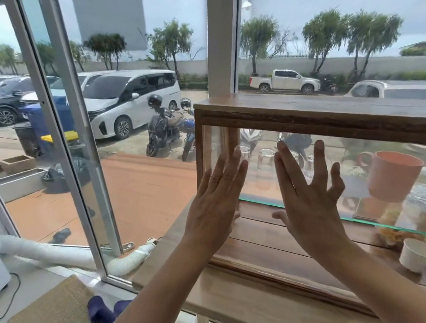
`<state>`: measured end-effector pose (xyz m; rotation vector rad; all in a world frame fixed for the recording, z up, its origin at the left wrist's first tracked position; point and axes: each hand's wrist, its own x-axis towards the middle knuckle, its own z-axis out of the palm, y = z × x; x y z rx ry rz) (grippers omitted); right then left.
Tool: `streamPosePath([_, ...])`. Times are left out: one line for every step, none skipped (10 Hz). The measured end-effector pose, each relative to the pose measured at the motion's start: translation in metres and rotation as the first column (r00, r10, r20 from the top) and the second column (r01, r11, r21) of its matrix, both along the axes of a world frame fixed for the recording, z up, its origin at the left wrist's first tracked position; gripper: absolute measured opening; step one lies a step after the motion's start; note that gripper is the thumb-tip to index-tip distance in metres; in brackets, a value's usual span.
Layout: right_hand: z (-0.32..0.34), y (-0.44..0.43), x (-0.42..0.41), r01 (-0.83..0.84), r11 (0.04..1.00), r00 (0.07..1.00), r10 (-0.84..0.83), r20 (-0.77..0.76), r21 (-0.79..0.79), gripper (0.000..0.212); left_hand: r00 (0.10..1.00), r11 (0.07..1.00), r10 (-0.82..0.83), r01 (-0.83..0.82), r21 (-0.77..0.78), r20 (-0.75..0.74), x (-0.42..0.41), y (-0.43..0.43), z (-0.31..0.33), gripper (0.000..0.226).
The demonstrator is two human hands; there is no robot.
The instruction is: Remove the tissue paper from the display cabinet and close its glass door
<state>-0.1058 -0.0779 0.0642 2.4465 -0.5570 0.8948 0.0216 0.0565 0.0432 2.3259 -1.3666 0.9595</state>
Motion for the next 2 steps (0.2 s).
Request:
streamPosePath([0.002,0.003,-0.009,-0.094,0.996,0.995,0.093,0.045,0.014,0.116,1.000,0.998,-0.023,0.023,-0.057,-0.004,-0.003,0.017,-0.007,0.095])
streamPosePath([0.017,0.001,-0.035,-0.313,0.950,0.933,0.304,0.192,0.017,0.099,0.984,0.984,-0.113,0.092,-0.154,-0.138,-0.030,0.044,-0.067,0.089])
